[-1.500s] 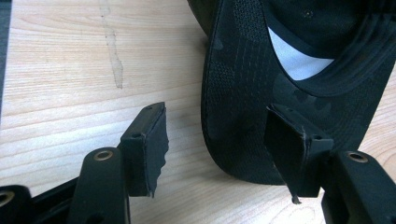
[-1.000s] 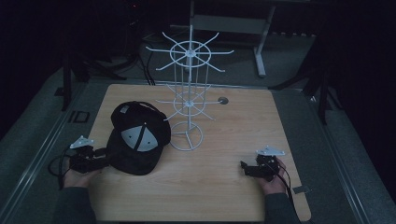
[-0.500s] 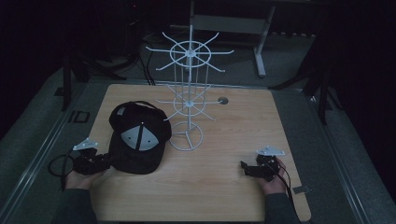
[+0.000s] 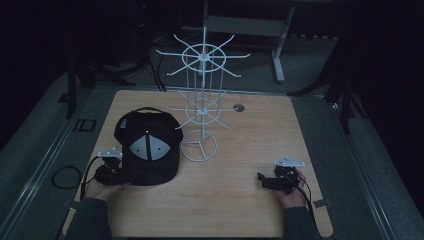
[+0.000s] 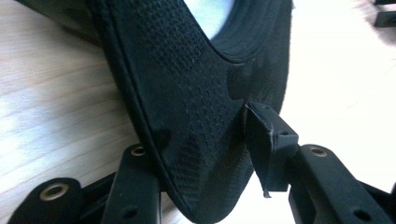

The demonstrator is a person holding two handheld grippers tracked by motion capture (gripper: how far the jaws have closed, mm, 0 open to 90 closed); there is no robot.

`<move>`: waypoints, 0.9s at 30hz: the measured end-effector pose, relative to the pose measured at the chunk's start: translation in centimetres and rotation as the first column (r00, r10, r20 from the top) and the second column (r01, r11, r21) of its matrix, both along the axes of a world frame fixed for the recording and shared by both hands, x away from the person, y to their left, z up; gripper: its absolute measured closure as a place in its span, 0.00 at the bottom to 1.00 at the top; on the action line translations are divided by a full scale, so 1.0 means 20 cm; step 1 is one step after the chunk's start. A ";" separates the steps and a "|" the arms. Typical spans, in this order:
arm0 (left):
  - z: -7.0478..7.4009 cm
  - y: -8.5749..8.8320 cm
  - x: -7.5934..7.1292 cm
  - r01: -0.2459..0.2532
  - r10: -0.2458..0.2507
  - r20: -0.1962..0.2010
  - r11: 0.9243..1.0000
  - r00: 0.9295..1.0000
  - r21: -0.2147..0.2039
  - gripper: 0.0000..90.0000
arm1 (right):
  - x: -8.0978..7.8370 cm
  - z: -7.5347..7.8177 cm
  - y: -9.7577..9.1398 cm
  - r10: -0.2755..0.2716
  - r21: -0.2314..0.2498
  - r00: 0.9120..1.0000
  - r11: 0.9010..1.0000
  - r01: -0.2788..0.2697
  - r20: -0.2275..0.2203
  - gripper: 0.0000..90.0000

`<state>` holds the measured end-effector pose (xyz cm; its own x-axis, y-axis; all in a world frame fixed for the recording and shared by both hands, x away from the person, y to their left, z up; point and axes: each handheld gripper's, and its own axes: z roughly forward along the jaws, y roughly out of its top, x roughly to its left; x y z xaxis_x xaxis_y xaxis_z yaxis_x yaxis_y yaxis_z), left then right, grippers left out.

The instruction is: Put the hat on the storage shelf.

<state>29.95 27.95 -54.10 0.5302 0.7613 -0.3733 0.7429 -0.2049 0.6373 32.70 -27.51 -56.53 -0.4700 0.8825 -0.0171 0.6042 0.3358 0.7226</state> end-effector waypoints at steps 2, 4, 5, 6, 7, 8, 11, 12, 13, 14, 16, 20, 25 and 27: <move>0.00 -0.02 0.00 0.013 -0.013 -0.019 1.000 1.000 -0.004 0.70 | 0.00 0.00 0.00 0.000 0.000 1.000 1.000 0.000 0.000 0.15; 0.01 -0.03 0.00 0.031 -0.032 -0.030 0.999 0.999 -0.027 0.75 | 0.00 0.00 0.00 0.000 0.000 1.000 1.000 0.000 0.000 0.15; 0.01 -0.04 0.00 0.038 -0.039 -0.027 0.999 0.999 -0.038 0.79 | 0.00 0.00 0.00 0.000 0.000 1.000 1.000 0.000 0.000 0.15; 0.01 -0.05 0.00 0.044 -0.045 -0.023 0.998 0.999 -0.045 0.81 | 0.00 0.00 0.00 0.000 0.000 1.000 1.000 0.000 0.000 0.15; 0.02 -0.06 -0.01 0.049 -0.050 -0.019 0.997 0.999 -0.057 0.82 | 0.00 0.00 0.00 0.000 0.000 1.000 1.000 0.000 0.000 0.15; 0.03 -0.06 -0.01 0.055 -0.056 -0.015 0.995 0.998 -0.080 0.84 | 0.00 0.00 0.00 0.000 0.001 1.000 1.000 0.000 0.001 0.15; 0.05 -0.05 -0.02 0.043 -0.043 0.003 0.992 0.999 -0.115 0.88 | 0.00 0.00 0.00 0.000 0.001 1.000 1.000 0.000 0.001 0.15; 0.05 -0.05 -0.02 0.031 -0.031 0.002 0.993 1.000 -0.116 0.89 | 0.00 0.00 0.00 0.000 0.001 1.000 1.000 0.000 0.001 0.15; 0.05 -0.04 -0.03 0.020 -0.019 0.004 0.993 1.000 -0.119 0.89 | 0.00 0.00 0.00 0.000 0.001 1.000 1.000 0.000 0.001 0.15; 0.06 -0.03 -0.03 0.002 -0.001 0.009 0.993 1.000 -0.121 0.90 | 0.00 0.00 0.00 0.000 0.001 1.000 1.000 0.000 0.001 0.15; 0.06 -0.01 -0.03 -0.037 0.039 0.018 0.991 0.999 -0.129 0.93 | 0.00 0.00 0.00 0.000 0.001 1.000 1.000 0.000 0.000 0.15; 0.09 -0.01 -0.04 -0.062 0.067 0.050 0.993 0.996 -0.101 0.96 | 0.00 0.00 0.00 -0.002 0.002 1.000 1.000 0.002 -0.001 0.15; 0.11 -0.02 -0.05 -0.116 0.122 0.080 0.991 0.989 -0.067 0.97 | 0.00 0.00 0.00 -0.002 0.002 1.000 1.000 0.002 -0.001 0.15; 0.12 -0.02 -0.05 -0.136 0.140 0.091 0.989 0.986 -0.057 0.97 | 0.00 0.00 0.00 -0.002 0.002 1.000 1.000 0.002 -0.001 0.15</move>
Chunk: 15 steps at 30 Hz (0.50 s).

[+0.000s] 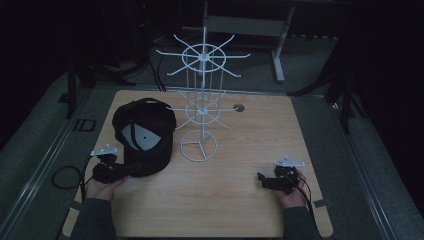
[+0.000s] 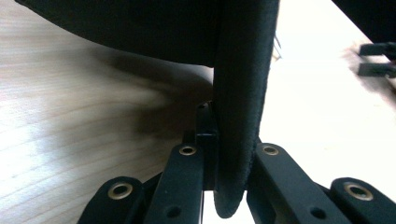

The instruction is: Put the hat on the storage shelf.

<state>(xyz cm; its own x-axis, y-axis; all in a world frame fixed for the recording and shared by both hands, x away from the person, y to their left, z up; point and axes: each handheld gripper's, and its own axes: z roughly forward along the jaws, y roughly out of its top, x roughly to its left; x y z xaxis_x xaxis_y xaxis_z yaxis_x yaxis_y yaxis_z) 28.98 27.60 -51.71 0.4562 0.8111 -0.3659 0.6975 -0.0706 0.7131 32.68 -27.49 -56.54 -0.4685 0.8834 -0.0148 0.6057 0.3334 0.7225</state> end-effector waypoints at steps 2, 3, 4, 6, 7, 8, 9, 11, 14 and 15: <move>0.00 0.00 0.00 -0.008 0.008 0.003 1.000 1.000 0.003 0.97 | 0.00 0.00 0.00 0.000 0.000 1.000 1.000 0.000 0.000 0.15; 0.01 0.00 0.00 -0.011 0.011 0.009 1.000 1.000 0.002 0.97 | 0.00 0.00 0.00 0.000 0.000 1.000 1.000 0.000 0.000 0.15; 0.02 0.00 0.00 -0.011 0.011 0.014 1.000 1.000 0.007 0.97 | 0.00 0.00 0.00 0.000 0.000 1.000 1.000 0.000 0.000 0.15; 0.03 0.00 0.00 -0.019 0.018 0.021 1.000 1.000 0.014 0.97 | 0.00 0.00 0.00 0.000 0.000 1.000 1.000 0.000 0.000 0.15; 0.03 0.00 -0.01 -0.022 0.022 0.025 1.000 0.999 0.017 0.97 | 0.00 0.00 0.00 0.000 0.000 1.000 1.000 0.000 0.000 0.15; 0.04 0.00 -0.01 -0.023 0.022 0.029 0.999 0.999 0.023 0.97 | 0.00 0.00 0.00 0.000 0.000 1.000 1.000 0.000 0.000 0.15; 0.04 0.00 -0.01 -0.024 0.023 0.033 0.999 0.999 0.024 0.97 | 0.00 0.00 0.00 0.000 0.000 1.000 1.000 0.000 0.000 0.15; 0.05 0.00 -0.01 -0.026 0.025 0.038 0.999 0.999 0.032 0.97 | 0.00 0.00 0.00 0.000 0.000 1.000 1.000 0.000 0.000 0.15; 0.06 0.00 -0.02 -0.033 0.031 0.046 0.998 0.998 0.047 0.97 | 0.00 0.00 0.00 0.000 0.000 1.000 1.000 0.000 0.000 0.15; 0.07 0.00 -0.02 -0.036 0.034 0.049 0.998 0.998 0.047 0.97 | 0.00 0.00 0.00 0.000 0.000 1.000 1.000 0.000 0.000 0.15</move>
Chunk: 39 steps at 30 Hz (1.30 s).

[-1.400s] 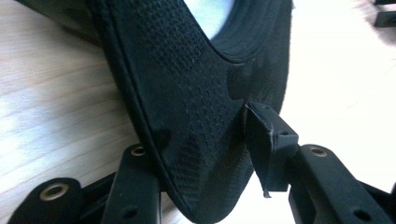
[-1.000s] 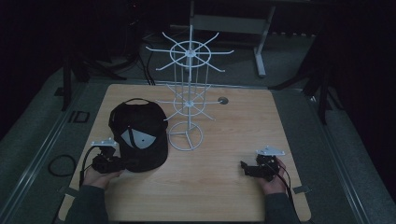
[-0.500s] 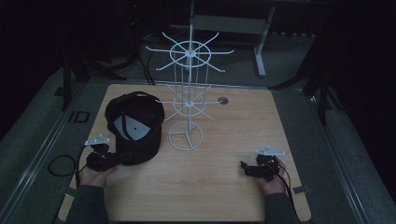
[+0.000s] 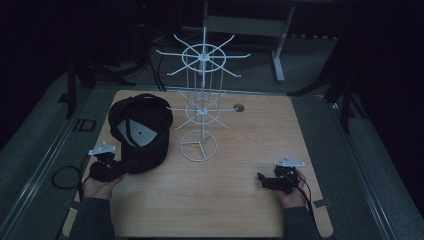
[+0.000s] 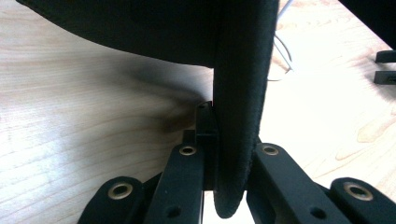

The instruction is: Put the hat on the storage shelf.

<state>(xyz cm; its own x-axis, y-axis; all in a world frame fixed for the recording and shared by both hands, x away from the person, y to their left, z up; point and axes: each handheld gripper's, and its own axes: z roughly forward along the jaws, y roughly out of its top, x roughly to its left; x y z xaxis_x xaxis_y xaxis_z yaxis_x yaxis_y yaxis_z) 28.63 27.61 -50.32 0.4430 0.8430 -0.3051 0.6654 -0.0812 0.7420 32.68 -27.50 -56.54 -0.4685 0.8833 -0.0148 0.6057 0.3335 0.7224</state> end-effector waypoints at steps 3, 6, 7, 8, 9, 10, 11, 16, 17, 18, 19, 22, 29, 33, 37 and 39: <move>0.02 0.00 0.00 -0.006 0.006 0.010 1.000 1.000 0.009 0.97 | 0.00 0.00 0.00 0.000 0.000 1.000 1.000 0.000 0.000 0.15; 0.04 0.00 -0.01 -0.008 0.007 0.021 1.000 1.000 0.012 0.97 | 0.00 0.00 0.00 0.000 0.000 1.000 1.000 0.000 0.000 0.15; 0.04 0.00 -0.01 -0.010 0.010 0.025 1.000 1.000 0.015 0.97 | 0.00 0.00 0.00 0.000 0.000 1.000 1.000 0.000 0.000 0.15; 0.05 0.00 -0.01 -0.013 0.012 0.030 1.000 0.999 0.016 0.97 | 0.00 0.00 0.00 0.000 -0.001 1.000 1.000 0.000 0.000 0.15; 0.06 0.00 -0.01 -0.015 0.015 0.034 1.000 0.999 0.016 0.97 | 0.00 0.00 0.00 0.000 0.000 1.000 1.000 0.000 0.000 0.15; 0.06 0.00 -0.01 -0.019 0.018 0.037 1.000 0.999 0.017 0.97 | 0.00 0.00 0.00 0.000 -0.001 1.000 1.000 0.000 0.000 0.15; 0.07 0.00 -0.01 -0.020 0.019 0.041 1.000 0.999 0.015 0.97 | 0.00 0.00 0.00 0.000 -0.001 1.000 1.000 0.000 0.000 0.15; 0.10 -0.01 -0.02 -0.032 0.031 0.059 0.999 0.998 0.020 0.97 | 0.00 0.00 0.00 0.000 -0.001 1.000 1.000 0.000 -0.001 0.15; 0.11 0.00 -0.03 -0.031 0.030 0.062 0.999 0.998 0.023 0.97 | 0.00 0.00 0.00 0.000 -0.001 1.000 1.000 0.000 -0.001 0.15; 0.11 0.00 -0.03 -0.033 0.031 0.065 0.999 0.997 0.023 0.97 | 0.00 0.00 0.00 0.000 -0.001 1.000 1.000 0.000 -0.001 0.15; 0.12 0.00 -0.03 -0.036 0.034 0.070 0.999 0.997 0.027 0.97 | 0.00 0.00 0.00 0.000 -0.001 1.000 1.000 0.000 -0.001 0.15; 0.14 -0.01 -0.03 -0.039 0.036 0.081 0.999 0.996 0.028 0.97 | 0.00 0.00 0.00 -0.001 0.000 1.000 1.000 0.001 -0.001 0.15; 0.17 -0.01 -0.03 -0.040 0.036 0.099 0.999 0.994 0.032 0.97 | 0.00 0.00 0.00 -0.001 0.000 1.000 1.000 0.001 -0.001 0.15; 0.19 -0.02 -0.04 -0.044 0.041 0.107 0.999 0.993 0.027 0.97 | 0.00 0.00 0.00 -0.001 0.000 1.000 1.000 0.001 -0.001 0.15; 0.20 -0.02 -0.04 -0.045 0.041 0.114 0.999 0.993 0.027 0.97 | 0.00 0.00 0.00 -0.001 0.000 1.000 1.000 0.001 -0.001 0.15; 0.21 -0.02 -0.04 -0.047 0.044 0.117 0.998 0.992 0.028 0.97 | 0.00 0.00 0.00 -0.001 0.000 1.000 1.000 0.001 -0.001 0.15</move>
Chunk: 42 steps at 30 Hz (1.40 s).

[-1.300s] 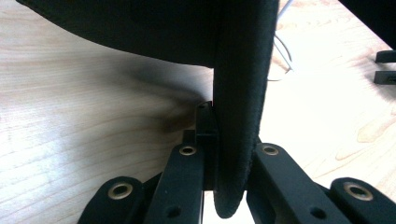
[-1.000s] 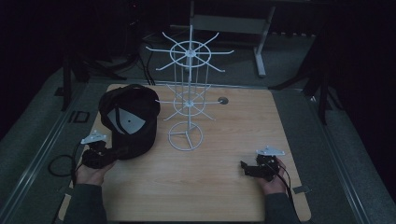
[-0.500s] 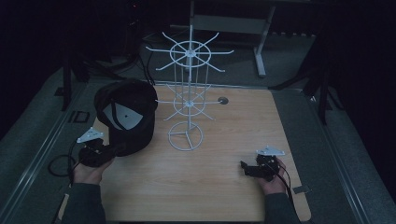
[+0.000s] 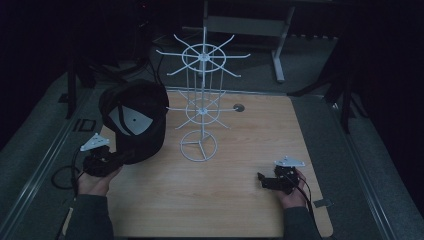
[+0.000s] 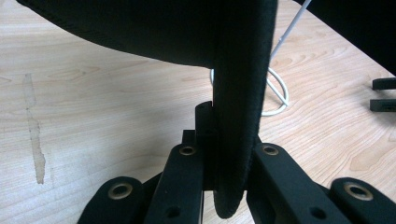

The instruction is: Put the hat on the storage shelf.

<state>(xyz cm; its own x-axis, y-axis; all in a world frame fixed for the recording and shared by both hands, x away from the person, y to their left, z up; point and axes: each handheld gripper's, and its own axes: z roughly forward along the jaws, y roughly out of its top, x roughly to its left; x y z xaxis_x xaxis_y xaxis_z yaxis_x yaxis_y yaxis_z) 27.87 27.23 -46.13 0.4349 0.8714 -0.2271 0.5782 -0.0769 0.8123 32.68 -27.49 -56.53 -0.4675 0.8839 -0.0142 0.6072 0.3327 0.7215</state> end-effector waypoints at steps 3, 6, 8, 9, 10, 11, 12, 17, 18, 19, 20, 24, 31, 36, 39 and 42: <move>0.01 0.00 0.00 -0.005 0.005 0.006 1.000 1.000 0.000 0.97 | 0.00 0.00 0.00 0.000 0.000 1.000 1.000 0.000 0.000 0.15; 0.02 0.00 -0.01 -0.009 0.009 0.013 1.000 1.000 -0.004 0.97 | 0.00 0.00 0.00 0.000 0.000 1.000 1.000 0.000 0.000 0.15; 0.03 0.00 -0.01 -0.010 0.010 0.015 1.000 1.000 -0.004 0.97 | 0.00 0.00 0.00 0.000 0.000 1.000 1.000 0.000 0.000 0.15; 0.03 0.00 -0.01 -0.014 0.014 0.021 1.000 1.000 -0.005 0.97 | 0.00 0.00 0.00 0.000 0.000 1.000 1.000 0.000 0.000 0.15; 0.03 0.00 -0.01 -0.014 0.014 0.021 1.000 1.000 -0.005 0.97 | 0.00 0.00 0.00 0.000 0.000 1.000 1.000 0.000 0.000 0.15; 0.03 0.00 -0.02 -0.015 0.015 0.023 1.000 1.000 -0.006 0.97 | 0.00 0.00 0.00 0.000 0.000 1.000 1.000 0.000 0.000 0.15; 0.04 0.00 -0.02 -0.019 0.019 0.025 1.000 1.000 -0.006 0.97 | 0.00 0.00 0.00 0.000 0.000 1.000 1.000 0.000 0.000 0.15; 0.05 0.00 -0.02 -0.022 0.022 0.032 1.000 0.999 -0.006 0.97 | 0.00 0.00 0.00 0.000 0.000 1.000 1.000 0.000 0.000 0.15; 0.05 0.00 -0.02 -0.024 0.024 0.034 1.000 0.999 -0.007 0.97 | 0.00 0.00 0.00 0.000 0.000 1.000 1.000 0.000 0.000 0.15; 0.05 0.00 -0.02 -0.025 0.025 0.037 1.000 0.999 -0.007 0.97 | 0.00 0.00 0.00 0.000 0.000 1.000 1.000 0.000 0.000 0.15; 0.06 0.00 -0.02 -0.028 0.028 0.039 1.000 0.999 -0.008 0.97 | 0.00 0.00 0.00 0.000 0.000 1.000 1.000 0.000 0.000 0.15; 0.07 0.00 -0.03 -0.049 0.049 0.055 0.999 0.997 -0.014 0.97 | 0.00 0.00 0.00 0.000 0.001 1.000 1.000 0.000 0.000 0.15; 0.09 -0.01 -0.03 -0.061 0.062 0.070 0.998 0.996 -0.017 0.97 | 0.00 0.00 0.00 -0.001 0.001 1.000 1.000 0.001 0.000 0.15; 0.09 -0.02 -0.03 -0.062 0.063 0.077 0.998 0.995 -0.017 0.97 | 0.00 0.00 0.00 0.000 0.001 1.000 1.000 0.000 0.000 0.15; 0.10 -0.02 -0.02 -0.063 0.065 0.081 0.998 0.995 -0.019 0.97 | 0.00 0.00 0.00 0.000 0.001 1.000 1.000 0.000 0.000 0.15; 0.11 -0.03 -0.03 -0.072 0.074 0.090 0.997 0.993 -0.023 0.96 | 0.00 0.00 0.00 0.000 0.001 1.000 1.000 0.000 0.001 0.15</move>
